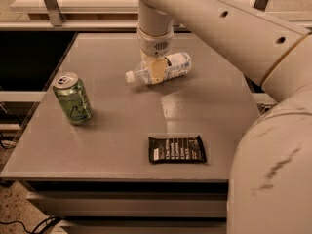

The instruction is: Pick blue plastic bottle

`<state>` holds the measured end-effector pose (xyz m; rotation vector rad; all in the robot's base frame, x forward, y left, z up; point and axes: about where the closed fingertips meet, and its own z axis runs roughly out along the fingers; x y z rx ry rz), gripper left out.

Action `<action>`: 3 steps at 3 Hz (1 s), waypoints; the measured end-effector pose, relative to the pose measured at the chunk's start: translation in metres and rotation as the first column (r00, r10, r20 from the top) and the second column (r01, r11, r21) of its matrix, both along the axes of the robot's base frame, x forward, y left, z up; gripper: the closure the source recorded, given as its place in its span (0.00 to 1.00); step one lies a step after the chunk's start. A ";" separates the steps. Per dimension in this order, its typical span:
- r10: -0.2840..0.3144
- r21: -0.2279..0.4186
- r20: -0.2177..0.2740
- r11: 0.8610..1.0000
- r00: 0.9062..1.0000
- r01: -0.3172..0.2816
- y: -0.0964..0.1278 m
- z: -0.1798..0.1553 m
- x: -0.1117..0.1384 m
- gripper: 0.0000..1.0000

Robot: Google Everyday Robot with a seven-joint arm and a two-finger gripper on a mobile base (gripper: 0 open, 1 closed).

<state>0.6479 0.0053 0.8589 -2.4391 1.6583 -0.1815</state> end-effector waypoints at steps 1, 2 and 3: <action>0.019 0.017 0.028 1.000 0.999 -0.019 0.003 0.021 0.001 1.00; 0.038 0.033 0.080 0.999 0.996 -0.041 0.006 0.050 0.002 1.00; 0.068 0.047 0.138 0.996 0.988 -0.075 0.009 0.083 -0.001 1.00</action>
Offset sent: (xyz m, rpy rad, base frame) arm -0.0003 0.0060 0.0910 0.0528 -0.1427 0.0635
